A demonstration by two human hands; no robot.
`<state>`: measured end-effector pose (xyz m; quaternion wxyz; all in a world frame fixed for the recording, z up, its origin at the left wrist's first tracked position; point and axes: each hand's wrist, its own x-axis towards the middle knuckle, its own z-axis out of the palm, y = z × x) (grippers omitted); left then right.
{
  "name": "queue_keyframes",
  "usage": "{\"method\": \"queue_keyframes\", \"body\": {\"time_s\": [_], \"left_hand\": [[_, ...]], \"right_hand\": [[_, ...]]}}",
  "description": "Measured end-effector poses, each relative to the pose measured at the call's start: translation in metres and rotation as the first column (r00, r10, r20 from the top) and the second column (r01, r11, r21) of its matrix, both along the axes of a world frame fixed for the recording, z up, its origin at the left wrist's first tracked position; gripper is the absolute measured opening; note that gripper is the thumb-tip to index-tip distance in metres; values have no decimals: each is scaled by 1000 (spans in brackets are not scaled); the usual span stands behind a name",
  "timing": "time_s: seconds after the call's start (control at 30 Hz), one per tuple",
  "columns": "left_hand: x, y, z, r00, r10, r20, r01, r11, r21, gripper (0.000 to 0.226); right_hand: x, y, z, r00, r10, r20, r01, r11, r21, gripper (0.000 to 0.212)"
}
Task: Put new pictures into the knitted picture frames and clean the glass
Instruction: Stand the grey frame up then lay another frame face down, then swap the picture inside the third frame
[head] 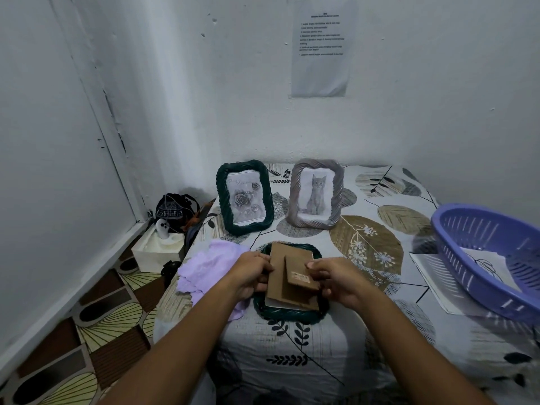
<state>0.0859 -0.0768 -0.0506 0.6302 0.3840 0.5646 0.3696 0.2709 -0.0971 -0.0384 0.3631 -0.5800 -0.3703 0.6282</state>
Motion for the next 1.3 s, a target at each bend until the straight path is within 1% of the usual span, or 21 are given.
{"method": "queue_keyframes", "body": {"time_s": [0.07,0.2,0.27,0.37,0.5,0.6,0.7,0.77,0.87,0.9,0.93,0.97,1.0,1.07,1.1,1.17,1.23,1.3], "left_hand": [[-1,1,1,1000,-17,19,17,999,-29,22],[-2,3,1,999,-18,31,20,998,-60,25],[-3,4,1,999,-15,46,19,997,-69,24],[-4,2,2,997,-34,68,39,996,-80,25],[-3,0,5,996,-32,78,38,996,-81,25],[-3,-1,7,997,-38,66,42,997,-70,24],[0,-2,8,999,-35,27,35,999,-14,19],[2,-3,10,999,-27,-33,28,999,39,16],[5,-4,10,977,-18,-214,56,983,175,18],[7,-5,9,952,-9,-307,87,966,242,20],[10,-5,7,907,12,-421,136,938,320,23],[13,-6,7,844,42,-534,206,895,396,27],[15,-8,7,777,70,-626,291,842,455,31],[21,-13,8,652,63,-756,494,721,486,44],[24,-15,9,594,18,-805,594,665,453,53],[29,-18,8,461,-99,-882,748,579,326,73],[33,-21,2,316,-151,-937,836,511,200,90],[37,-21,-6,222,-156,-963,875,468,126,98]], "right_hand": [[2,2,3,994,-51,97,44,997,67,18],[7,4,4,973,-151,173,114,972,206,16],[8,4,2,964,-161,214,107,965,241,15],[7,3,0,960,-125,251,62,968,244,17],[4,3,0,983,-63,170,34,985,170,24],[3,5,-1,991,-65,116,50,991,125,29],[9,5,-2,994,-80,73,73,993,95,29],[16,3,-1,995,-86,54,81,993,80,31],[29,-1,1,993,-109,37,107,992,67,31],[34,-2,2,992,-118,34,115,991,67,31],[40,-5,4,991,-127,33,124,990,67,31],[46,-6,5,990,-138,32,135,988,68,30],[53,-8,7,989,-147,31,144,987,69,30],[67,-11,9,986,-164,42,161,984,72,30],[75,-12,10,983,-174,58,170,983,77,29],[89,-14,11,975,-202,90,195,977,89,29],[100,-17,11,967,-229,109,219,971,97,29],[107,-18,10,962,-242,127,231,968,93,30]]}}
